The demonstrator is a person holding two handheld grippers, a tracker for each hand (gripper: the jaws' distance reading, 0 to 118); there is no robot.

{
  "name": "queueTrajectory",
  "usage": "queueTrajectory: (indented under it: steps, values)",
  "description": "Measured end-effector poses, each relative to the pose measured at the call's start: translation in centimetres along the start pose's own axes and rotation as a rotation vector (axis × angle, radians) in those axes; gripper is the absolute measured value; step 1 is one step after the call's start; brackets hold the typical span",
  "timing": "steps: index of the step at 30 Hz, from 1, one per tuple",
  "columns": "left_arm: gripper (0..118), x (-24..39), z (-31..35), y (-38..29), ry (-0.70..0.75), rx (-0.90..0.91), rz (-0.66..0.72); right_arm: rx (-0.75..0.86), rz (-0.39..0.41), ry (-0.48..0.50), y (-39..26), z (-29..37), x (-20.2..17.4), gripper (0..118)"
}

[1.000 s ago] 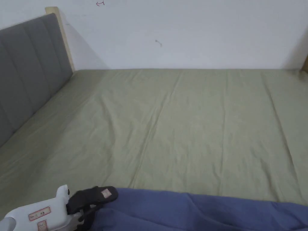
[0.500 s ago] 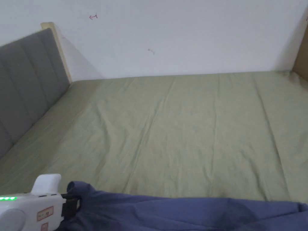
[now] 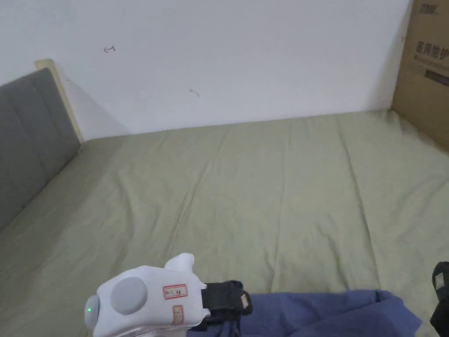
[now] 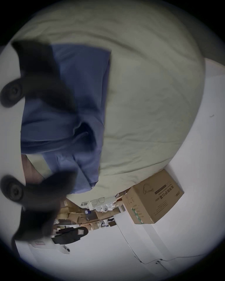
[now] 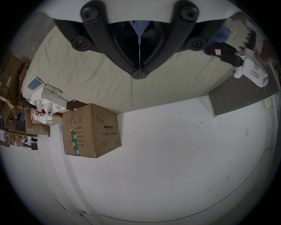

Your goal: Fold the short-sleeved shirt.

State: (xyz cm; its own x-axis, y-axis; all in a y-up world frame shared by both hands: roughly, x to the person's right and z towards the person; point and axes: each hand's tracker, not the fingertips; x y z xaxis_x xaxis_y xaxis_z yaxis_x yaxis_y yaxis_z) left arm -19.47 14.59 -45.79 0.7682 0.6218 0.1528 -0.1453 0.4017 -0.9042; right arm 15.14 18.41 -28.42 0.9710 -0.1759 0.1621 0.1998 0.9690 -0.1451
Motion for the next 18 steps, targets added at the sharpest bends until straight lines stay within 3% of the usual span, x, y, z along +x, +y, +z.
queueTrajectory:
  steps: [2, 6, 8, 9, 11, 12, 14, 18]
  values:
    - [111, 0.6, -0.3, -0.4, 0.005, -0.005, 0.001, -0.024, -0.011, 0.015, 0.3, 0.7, 0.4, 0]
    - [112, 0.4, 4.4, -0.2, 0.016, 0.112, -0.008, -0.016, -0.011, 0.046, 0.7, 2.2, 0.9, 0]
    - [105, -0.1, 6.7, -0.4, 0.067, 0.176, -0.02, -0.019, 0.003, 0.054, 1.0, 2.5, 0.9, 0]
    - [80, -0.5, 7.3, -0.4, 0.125, 0.203, -0.044, -0.021, 0.004, 0.056, 1.3, 2.6, 0.9, 0]
    - [9, -0.5, 8.0, -1.3, 0.205, 0.256, -0.114, -0.012, -0.013, 0.077, 1.5, 2.7, 1.0, 0]
    - [1, -0.5, 7.6, -1.7, 0.225, 0.245, -0.154, -0.007, -0.031, 0.09, 1.6, 2.7, 1.1, 0]
    - [1, -0.3, 5.2, -2.2, 0.27, 0.177, -0.204, -0.012, -0.044, 0.098, 1.9, 2.4, 1.2, 0]
    - [1, 0.0, -1.5, -2.8, 0.205, 0.026, -0.186, -0.057, -0.071, 0.085, 2.5, 2.0, 1.4, 0]
